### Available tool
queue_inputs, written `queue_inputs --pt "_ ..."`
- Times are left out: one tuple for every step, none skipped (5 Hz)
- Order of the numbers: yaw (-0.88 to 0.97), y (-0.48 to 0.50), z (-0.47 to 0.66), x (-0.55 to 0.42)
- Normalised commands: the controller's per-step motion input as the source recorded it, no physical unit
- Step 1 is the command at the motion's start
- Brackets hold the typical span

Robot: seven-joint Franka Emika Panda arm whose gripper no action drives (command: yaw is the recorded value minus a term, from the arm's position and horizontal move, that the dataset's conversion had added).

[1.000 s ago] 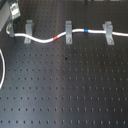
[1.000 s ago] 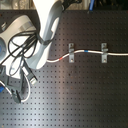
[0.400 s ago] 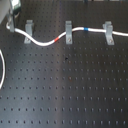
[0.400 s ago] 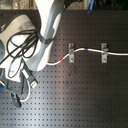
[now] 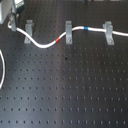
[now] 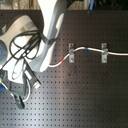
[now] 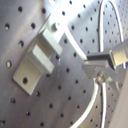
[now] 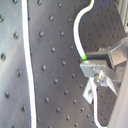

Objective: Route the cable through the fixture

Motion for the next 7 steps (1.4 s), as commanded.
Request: queue_inputs --pt "-0.24 0.241 -0.28 0.314" --pt "-0.2 0.252 -0.27 0.309" --pt "-0.25 0.209 -0.23 0.334" --pt "-0.15 -0.126 -0.2 0.213" --pt "0.0 -0.443 -0.28 0.049" --pt "0.0 -0.589 -0.31 -0.025" --pt "-0.01 -0.525 -0.42 0.096"
